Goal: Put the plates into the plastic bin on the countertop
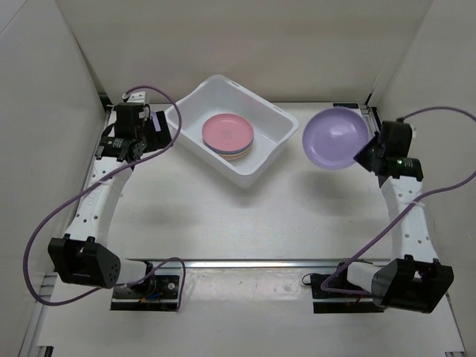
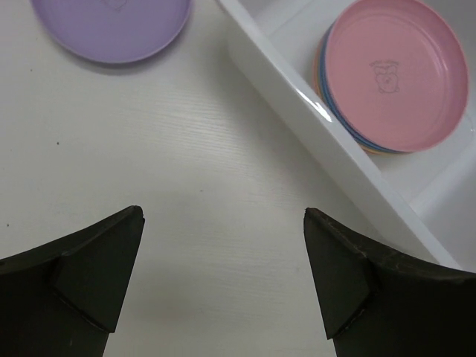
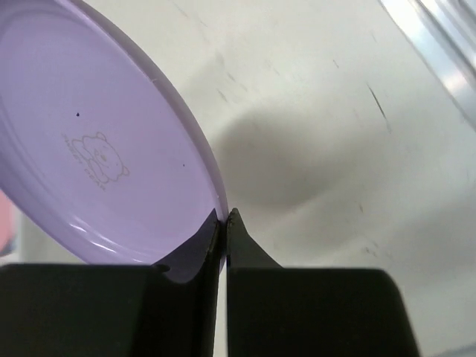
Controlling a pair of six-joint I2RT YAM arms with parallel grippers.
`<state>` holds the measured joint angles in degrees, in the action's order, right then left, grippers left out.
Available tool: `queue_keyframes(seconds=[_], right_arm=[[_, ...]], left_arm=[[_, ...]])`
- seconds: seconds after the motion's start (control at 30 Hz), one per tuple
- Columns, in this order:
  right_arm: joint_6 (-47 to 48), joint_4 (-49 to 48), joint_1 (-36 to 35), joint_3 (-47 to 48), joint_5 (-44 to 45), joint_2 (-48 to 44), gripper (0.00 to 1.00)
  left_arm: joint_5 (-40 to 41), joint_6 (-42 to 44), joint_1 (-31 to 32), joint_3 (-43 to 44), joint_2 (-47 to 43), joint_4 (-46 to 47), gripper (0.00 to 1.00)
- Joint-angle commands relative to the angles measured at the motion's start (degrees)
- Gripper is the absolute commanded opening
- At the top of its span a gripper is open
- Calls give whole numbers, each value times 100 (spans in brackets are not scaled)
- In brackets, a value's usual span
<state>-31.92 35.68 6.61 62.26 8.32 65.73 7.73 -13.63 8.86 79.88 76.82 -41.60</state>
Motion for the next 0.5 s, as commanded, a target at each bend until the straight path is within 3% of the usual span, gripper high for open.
queue_keyframes(seconds=[0.0, 0.17, 0.3, 0.47], right_arm=[[370, -570, -282, 1004, -365, 377, 0], [476, -1238, -1275, 1893, -926, 1510, 0], [661, -1660, -1969, 2939, -1104, 2966, 0], [757, -1108, -2567, 5276, -1130, 4832, 0]], left_arm=[[10, -316, -306, -174, -193, 3, 99], [27, -570, -640, -665, -255, 196, 99], [132, -711, -816, -1000, -281, 354, 100], [168, -1123, -1272, -1483, -316, 662, 99]])
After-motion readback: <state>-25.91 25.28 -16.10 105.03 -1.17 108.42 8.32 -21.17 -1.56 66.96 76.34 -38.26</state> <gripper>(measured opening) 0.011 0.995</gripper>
